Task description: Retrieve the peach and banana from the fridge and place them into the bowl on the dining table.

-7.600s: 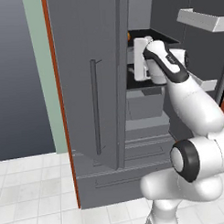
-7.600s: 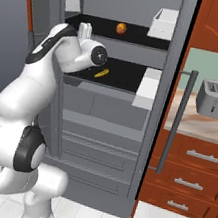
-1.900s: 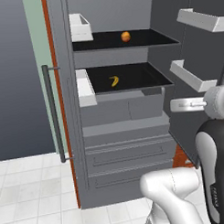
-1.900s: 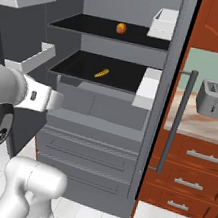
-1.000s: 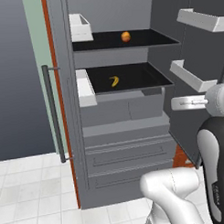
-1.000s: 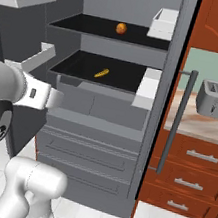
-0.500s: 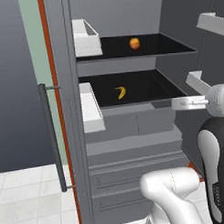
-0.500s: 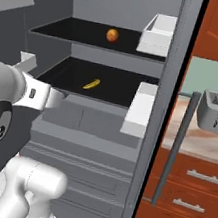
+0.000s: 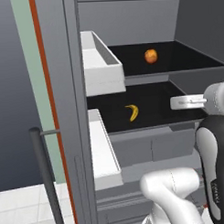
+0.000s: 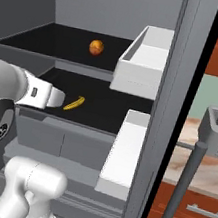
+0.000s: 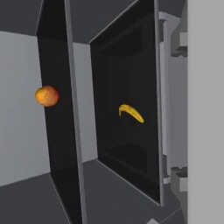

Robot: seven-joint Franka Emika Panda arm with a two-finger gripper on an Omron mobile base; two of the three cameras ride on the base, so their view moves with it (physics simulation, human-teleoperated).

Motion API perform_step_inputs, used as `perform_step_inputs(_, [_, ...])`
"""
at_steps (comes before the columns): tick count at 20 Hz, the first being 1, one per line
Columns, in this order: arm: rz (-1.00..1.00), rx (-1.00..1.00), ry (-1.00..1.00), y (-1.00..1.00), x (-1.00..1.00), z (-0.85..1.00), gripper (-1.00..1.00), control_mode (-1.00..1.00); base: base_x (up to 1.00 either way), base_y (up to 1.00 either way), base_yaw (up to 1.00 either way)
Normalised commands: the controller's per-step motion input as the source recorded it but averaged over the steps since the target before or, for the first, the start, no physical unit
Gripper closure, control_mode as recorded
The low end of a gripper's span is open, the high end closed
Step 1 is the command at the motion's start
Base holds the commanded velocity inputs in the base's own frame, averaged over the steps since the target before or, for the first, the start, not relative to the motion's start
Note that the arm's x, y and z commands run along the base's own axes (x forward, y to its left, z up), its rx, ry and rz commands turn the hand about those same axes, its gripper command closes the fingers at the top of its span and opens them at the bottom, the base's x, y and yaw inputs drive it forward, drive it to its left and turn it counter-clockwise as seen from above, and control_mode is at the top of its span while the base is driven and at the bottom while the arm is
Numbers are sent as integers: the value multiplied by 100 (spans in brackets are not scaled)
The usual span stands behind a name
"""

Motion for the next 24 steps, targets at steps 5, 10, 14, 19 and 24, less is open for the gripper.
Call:
perform_step_inputs(5, [0,0,0,0,0,0,-100,100,91,0,1])
perform_step_inputs(10, [1,1,6,0,70,5,-100,-100,0,0,0])
perform_step_inputs(14, [0,0,9,0,43,42,-100,-100,0,0,0])
perform_step_inputs(19, [0,-1,11,0,36,53,-100,-100,0,0,0])
perform_step_inputs(24, [0,0,5,-1,40,34,-100,-100,0,0,0])
